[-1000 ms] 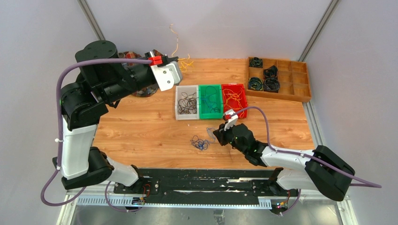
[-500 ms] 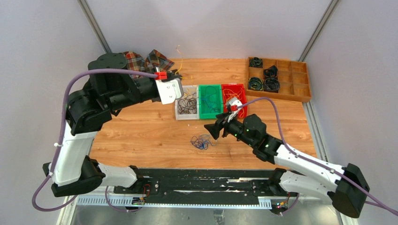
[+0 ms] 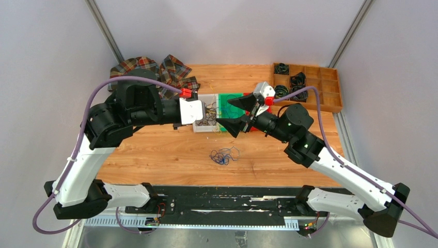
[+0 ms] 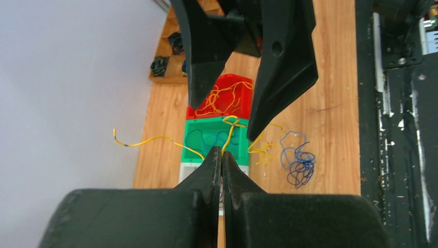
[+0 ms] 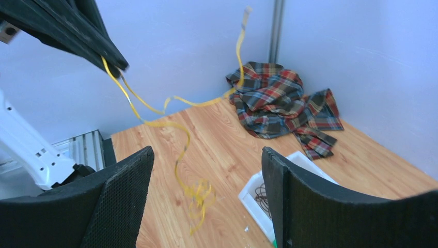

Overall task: Untangle the cables
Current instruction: Place the cable in the bin.

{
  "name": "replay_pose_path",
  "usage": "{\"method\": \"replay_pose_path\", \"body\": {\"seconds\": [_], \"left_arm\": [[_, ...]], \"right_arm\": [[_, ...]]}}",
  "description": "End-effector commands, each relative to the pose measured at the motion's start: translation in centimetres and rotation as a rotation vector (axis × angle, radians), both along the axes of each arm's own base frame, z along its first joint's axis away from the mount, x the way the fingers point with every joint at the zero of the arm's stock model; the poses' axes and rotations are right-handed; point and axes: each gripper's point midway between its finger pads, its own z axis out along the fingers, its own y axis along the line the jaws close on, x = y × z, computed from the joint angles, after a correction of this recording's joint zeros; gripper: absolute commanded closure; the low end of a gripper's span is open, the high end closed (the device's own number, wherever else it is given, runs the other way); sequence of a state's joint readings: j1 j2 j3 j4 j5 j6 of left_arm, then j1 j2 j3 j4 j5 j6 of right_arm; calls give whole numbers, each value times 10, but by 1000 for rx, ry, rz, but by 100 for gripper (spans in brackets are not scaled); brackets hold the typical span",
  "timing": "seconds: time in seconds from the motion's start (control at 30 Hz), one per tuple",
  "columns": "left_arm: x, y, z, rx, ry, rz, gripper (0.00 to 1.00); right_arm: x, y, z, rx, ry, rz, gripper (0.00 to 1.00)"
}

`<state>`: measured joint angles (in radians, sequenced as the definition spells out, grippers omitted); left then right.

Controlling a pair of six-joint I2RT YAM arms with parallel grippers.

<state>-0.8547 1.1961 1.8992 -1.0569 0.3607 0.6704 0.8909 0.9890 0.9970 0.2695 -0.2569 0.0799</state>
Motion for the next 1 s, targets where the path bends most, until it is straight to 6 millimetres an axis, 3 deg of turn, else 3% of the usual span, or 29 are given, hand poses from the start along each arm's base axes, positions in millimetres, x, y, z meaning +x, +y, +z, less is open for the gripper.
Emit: {"method": "replay_pose_path", "body": {"seconds": [0.0,0.17,0.27,0.33,0.43,0.53,0.67,0.97], "left_arm": [[-15,-8,0,-32,69,-60,99],[-28,-13,-5,-34,125,-121,100],[-34,-16,-8,-35,157,-150,100],[-32,-17,-13,-22,165,-146,98],[-15,-18,-28,27,156,-80,74],[11,-14,-46,100,122,24,35],[30,-6,-52,141,100,122,1],[38,7,-44,149,66,195,2]], "right_arm": [[-18,18,6,-24,-50,137,26],[-8,22,7,-21,-45,104,52],[-1,20,7,-21,-54,68,74],[4,17,4,-25,-57,35,97],[19,10,-9,-53,-11,-49,99],[34,0,-27,-95,31,-122,99],[61,-26,-54,-126,100,-269,99],[129,-103,-123,-209,301,-573,99]]}}
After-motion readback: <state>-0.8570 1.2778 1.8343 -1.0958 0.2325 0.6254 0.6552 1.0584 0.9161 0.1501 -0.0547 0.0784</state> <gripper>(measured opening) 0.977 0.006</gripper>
